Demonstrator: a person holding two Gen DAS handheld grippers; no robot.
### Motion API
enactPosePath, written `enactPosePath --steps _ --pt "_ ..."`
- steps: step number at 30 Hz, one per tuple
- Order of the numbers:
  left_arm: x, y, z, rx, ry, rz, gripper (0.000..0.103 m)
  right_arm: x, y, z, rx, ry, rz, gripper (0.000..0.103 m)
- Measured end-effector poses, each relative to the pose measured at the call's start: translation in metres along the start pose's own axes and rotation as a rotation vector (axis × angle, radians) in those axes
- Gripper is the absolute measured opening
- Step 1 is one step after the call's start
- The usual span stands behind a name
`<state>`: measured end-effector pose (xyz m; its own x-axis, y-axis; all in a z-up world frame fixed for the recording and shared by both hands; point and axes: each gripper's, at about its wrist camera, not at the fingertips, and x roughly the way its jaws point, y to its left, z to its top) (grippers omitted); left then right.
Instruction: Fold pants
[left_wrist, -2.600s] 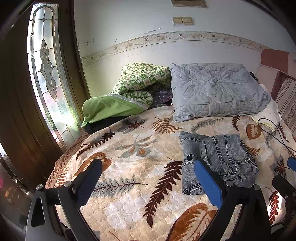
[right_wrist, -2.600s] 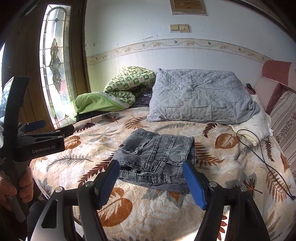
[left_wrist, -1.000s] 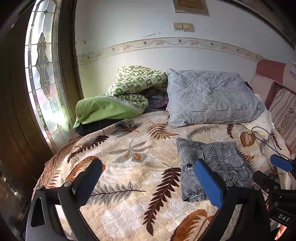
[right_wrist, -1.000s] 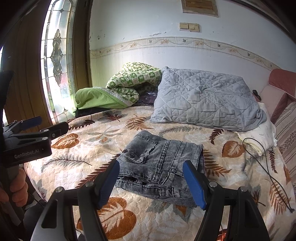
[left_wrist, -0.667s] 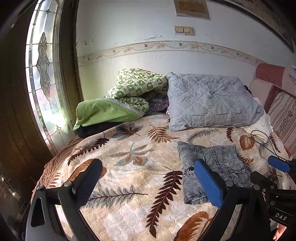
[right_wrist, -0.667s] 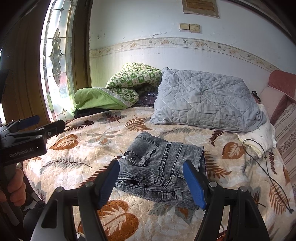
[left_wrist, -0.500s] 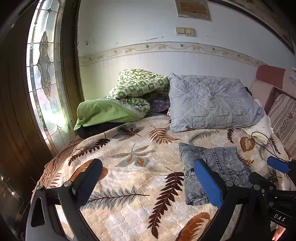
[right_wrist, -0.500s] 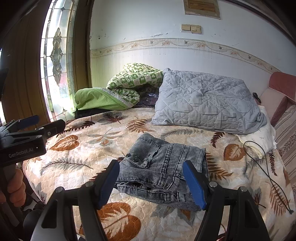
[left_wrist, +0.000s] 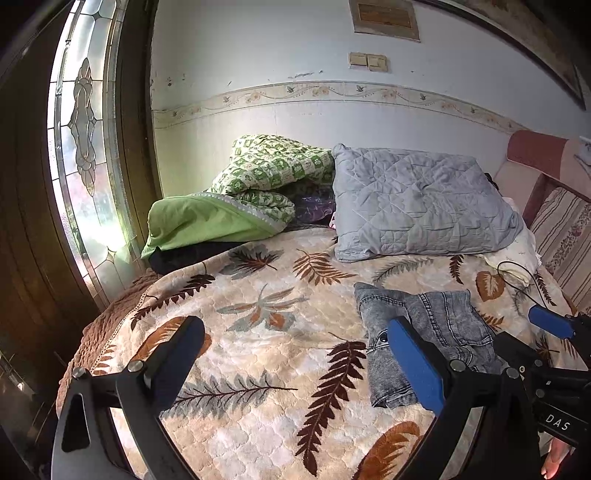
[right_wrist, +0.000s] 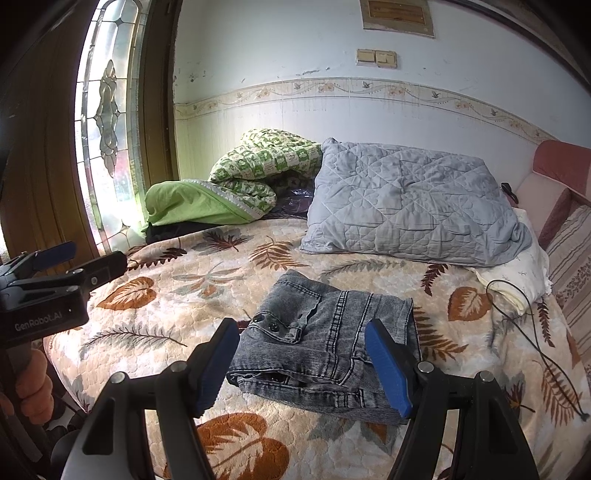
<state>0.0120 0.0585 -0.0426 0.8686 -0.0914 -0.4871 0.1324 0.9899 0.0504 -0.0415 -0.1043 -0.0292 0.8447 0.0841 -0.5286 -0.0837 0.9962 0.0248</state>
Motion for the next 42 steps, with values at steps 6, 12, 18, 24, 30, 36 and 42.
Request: enactPosePath --steps 6,12,18,24,30,36,42 --pt "0.001 0.003 0.0 -0.005 -0.005 -0.014 0.099 0.001 0.004 0.002 -0.005 -0.002 -0.004 0.074" --pt "-0.001 0.005 0.001 0.0 -0.014 -0.023 0.099 0.003 0.008 0.005 -0.012 -0.005 -0.004 0.074" --pt "-0.003 0.009 0.001 -0.004 -0.024 -0.029 0.099 0.005 0.015 0.007 -0.026 -0.006 -0.002 0.074" --pt "-0.003 0.011 0.002 -0.004 -0.025 -0.036 0.099 0.004 0.018 0.008 -0.03 -0.011 -0.006 0.074" --pt "-0.004 0.01 0.002 0.003 -0.023 -0.048 0.099 0.004 0.016 0.009 -0.024 -0.015 -0.012 0.074" --pt "-0.006 0.009 0.003 0.005 -0.027 -0.056 0.099 0.003 0.016 0.008 -0.022 -0.018 -0.016 0.074" --pt "-0.006 0.009 0.003 0.006 -0.029 -0.06 0.099 0.001 0.015 0.009 -0.016 -0.021 -0.02 0.074"
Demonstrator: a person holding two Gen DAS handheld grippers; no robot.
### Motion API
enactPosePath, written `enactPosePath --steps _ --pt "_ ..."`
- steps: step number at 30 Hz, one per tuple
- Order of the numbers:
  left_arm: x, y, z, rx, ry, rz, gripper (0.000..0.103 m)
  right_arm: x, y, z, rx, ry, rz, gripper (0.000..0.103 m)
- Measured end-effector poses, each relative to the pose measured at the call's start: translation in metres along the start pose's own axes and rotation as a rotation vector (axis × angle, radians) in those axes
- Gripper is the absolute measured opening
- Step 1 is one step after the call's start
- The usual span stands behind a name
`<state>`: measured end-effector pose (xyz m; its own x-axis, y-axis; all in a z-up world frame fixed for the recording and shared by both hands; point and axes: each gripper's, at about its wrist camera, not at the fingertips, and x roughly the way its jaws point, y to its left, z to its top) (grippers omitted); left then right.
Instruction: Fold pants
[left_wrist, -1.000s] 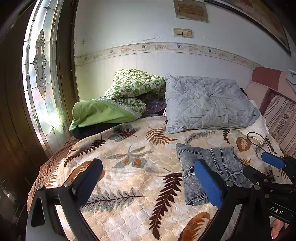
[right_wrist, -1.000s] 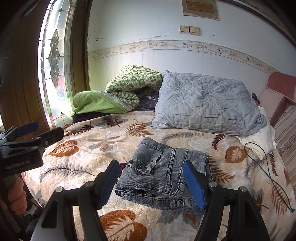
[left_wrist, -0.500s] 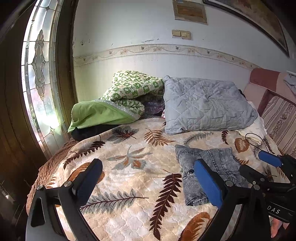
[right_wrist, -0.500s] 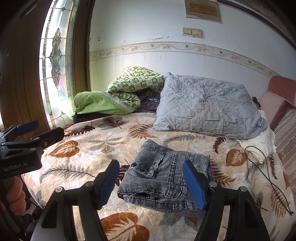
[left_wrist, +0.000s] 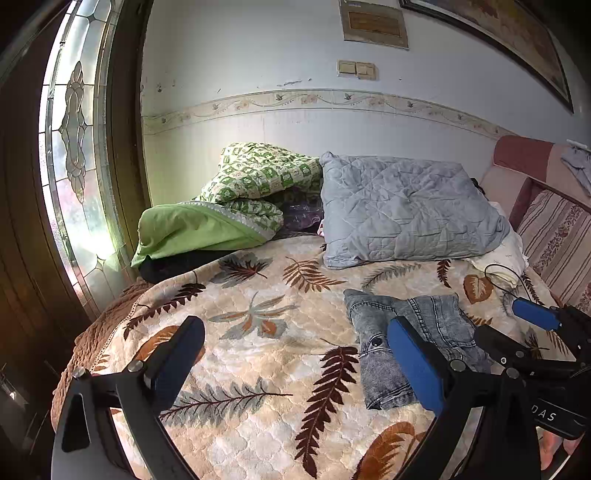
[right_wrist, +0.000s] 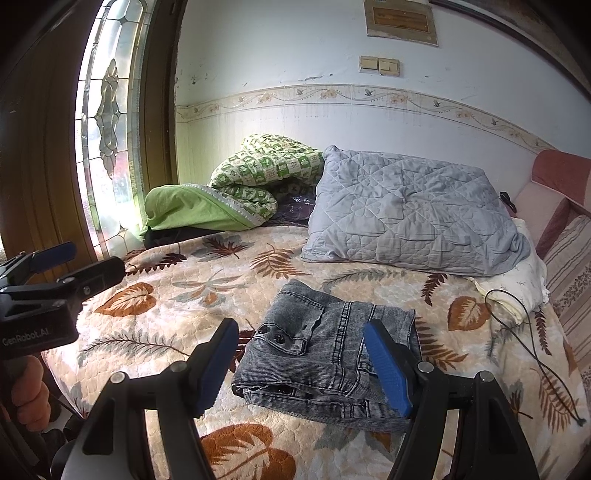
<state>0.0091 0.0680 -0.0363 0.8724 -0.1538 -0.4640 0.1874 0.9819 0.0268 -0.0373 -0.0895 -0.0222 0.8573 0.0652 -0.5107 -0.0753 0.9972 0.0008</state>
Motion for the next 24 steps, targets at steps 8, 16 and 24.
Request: enactPosePath --steps 8,16,24 --pt "-0.0001 -0.0001 -0.0002 0.001 0.001 -0.003 0.099 -0.0002 0.0002 -0.0003 -0.001 -0.001 -0.001 0.074" --pt "-0.0003 0.0001 -0.0001 0.0 0.001 -0.004 0.099 -0.001 0.0013 0.0011 0.002 -0.005 -0.003 0.074" --pt "-0.0015 -0.0013 0.0001 0.003 -0.003 -0.007 0.099 -0.0011 0.001 0.0006 0.002 -0.005 -0.003 0.074"
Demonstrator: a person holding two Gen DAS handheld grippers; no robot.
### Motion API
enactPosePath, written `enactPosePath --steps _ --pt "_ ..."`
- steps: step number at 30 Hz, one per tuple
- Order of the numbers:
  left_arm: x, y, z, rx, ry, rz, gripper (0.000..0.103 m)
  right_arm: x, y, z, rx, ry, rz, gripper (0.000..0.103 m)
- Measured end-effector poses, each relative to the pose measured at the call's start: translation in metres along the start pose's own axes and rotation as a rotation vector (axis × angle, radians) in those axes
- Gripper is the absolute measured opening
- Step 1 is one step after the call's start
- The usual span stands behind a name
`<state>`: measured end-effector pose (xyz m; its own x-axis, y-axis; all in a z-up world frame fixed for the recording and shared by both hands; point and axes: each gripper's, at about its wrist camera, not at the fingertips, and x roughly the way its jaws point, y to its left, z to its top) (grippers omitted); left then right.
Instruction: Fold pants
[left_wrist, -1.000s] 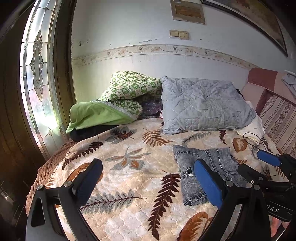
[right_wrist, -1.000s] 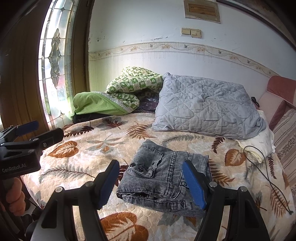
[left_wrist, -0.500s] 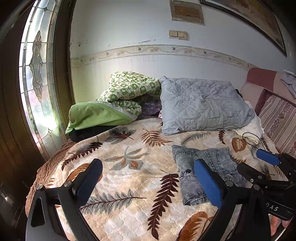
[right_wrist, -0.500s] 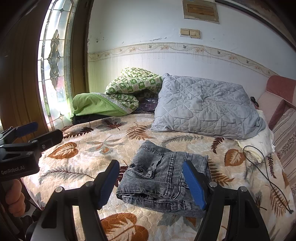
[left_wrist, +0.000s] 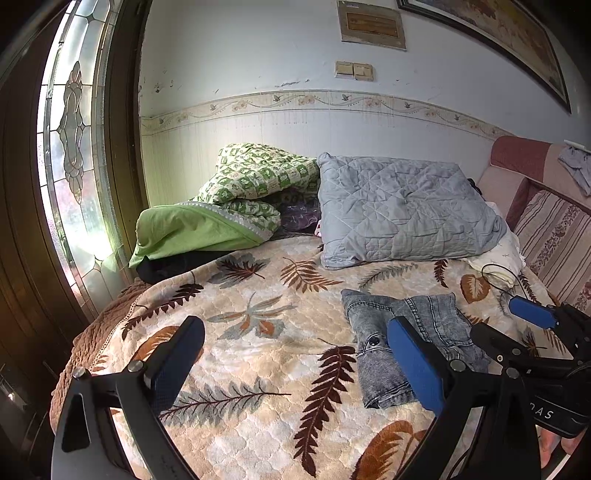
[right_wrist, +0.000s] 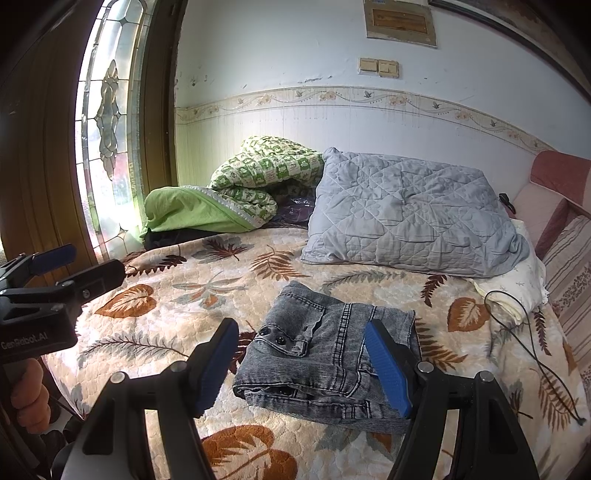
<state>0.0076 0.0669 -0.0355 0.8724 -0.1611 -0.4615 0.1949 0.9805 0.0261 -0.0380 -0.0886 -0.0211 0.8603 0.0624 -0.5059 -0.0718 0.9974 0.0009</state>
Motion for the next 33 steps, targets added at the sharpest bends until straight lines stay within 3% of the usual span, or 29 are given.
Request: enactPosePath --steps 33 --pt "-0.001 -0.0017 0.0023 0.013 0.007 -0.067 0.099 0.0035 0.0004 -0.0002 0.004 0.005 0.006 0.074"
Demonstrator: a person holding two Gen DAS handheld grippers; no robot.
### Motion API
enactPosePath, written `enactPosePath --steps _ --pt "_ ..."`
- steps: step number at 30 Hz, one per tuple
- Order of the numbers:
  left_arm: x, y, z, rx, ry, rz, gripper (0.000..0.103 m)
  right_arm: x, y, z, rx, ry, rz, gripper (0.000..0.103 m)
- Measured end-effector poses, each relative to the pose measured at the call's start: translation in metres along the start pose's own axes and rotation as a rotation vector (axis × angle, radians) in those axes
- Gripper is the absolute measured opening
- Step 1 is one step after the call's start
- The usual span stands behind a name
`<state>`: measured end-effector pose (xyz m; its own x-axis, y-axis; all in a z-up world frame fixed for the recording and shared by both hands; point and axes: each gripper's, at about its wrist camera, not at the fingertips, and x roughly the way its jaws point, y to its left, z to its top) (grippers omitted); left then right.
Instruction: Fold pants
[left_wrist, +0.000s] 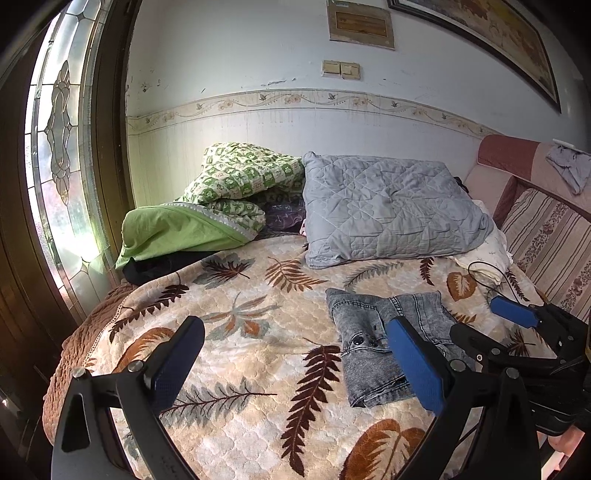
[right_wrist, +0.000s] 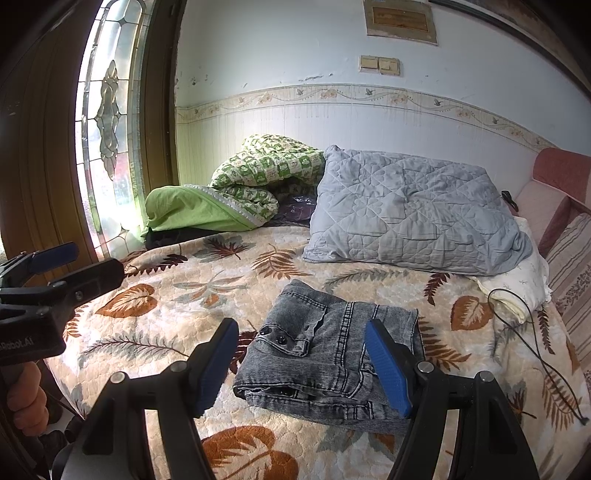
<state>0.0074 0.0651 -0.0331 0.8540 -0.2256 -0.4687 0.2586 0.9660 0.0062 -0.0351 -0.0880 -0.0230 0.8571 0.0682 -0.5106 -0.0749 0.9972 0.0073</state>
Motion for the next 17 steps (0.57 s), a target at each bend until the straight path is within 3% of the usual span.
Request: enactPosePath --steps 10,14,17 --pt "0.007 -0.001 0.001 -0.004 0.022 -0.04 0.099 0.003 -0.004 0.0 0.008 0.006 0.01 0.074" --pt "0.034 0.012 -0.005 -0.064 0.103 -0.04 0.099 0.009 -0.016 -0.001 0.019 0.017 0.018 0.074" --pt "0.063 0.033 -0.013 -0.154 0.18 -0.03 0.099 0.014 -0.046 -0.004 0.087 0.03 0.001 0.074"
